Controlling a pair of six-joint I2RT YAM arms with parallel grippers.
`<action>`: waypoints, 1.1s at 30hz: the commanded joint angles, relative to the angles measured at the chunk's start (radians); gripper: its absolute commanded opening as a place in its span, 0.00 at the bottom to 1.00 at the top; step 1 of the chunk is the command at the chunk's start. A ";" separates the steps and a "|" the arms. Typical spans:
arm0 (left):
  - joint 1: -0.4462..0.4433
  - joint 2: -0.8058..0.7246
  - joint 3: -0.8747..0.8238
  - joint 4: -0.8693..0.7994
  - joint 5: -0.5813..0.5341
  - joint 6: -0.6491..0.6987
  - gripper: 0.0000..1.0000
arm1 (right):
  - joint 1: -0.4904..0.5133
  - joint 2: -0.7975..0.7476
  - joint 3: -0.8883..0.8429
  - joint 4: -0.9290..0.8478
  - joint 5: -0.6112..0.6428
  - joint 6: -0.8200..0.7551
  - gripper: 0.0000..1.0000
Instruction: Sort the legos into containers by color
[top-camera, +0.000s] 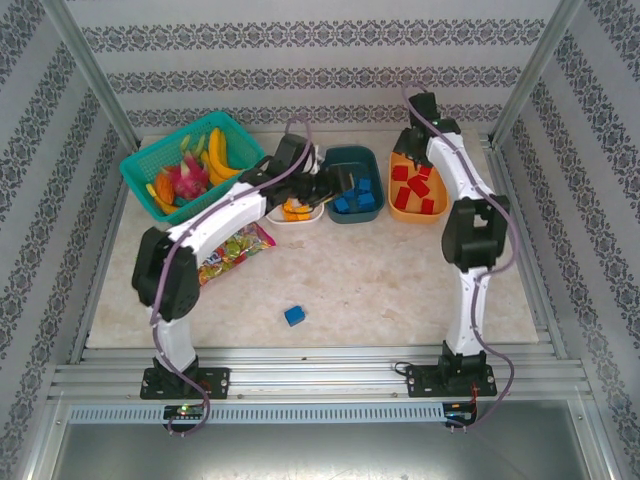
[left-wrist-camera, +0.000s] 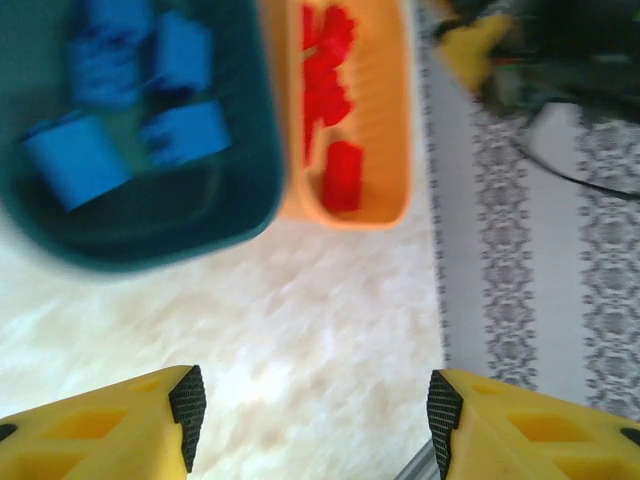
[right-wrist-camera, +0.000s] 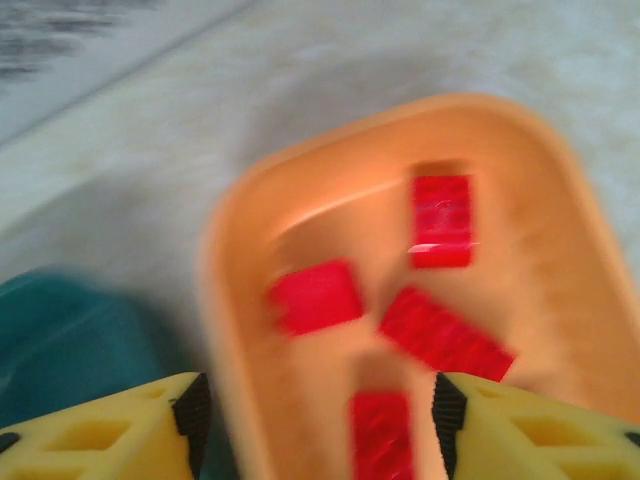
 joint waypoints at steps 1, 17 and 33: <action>-0.011 -0.136 -0.145 -0.282 -0.148 -0.038 0.64 | 0.135 -0.236 -0.291 0.236 -0.121 -0.030 0.66; -0.176 -0.424 -0.613 -0.446 -0.157 -0.283 0.69 | 0.659 -0.973 -1.241 0.395 -0.520 -0.108 0.72; -0.314 -0.277 -0.633 -0.300 -0.229 -0.488 0.77 | 0.694 -1.156 -1.435 0.356 -0.609 -0.098 0.86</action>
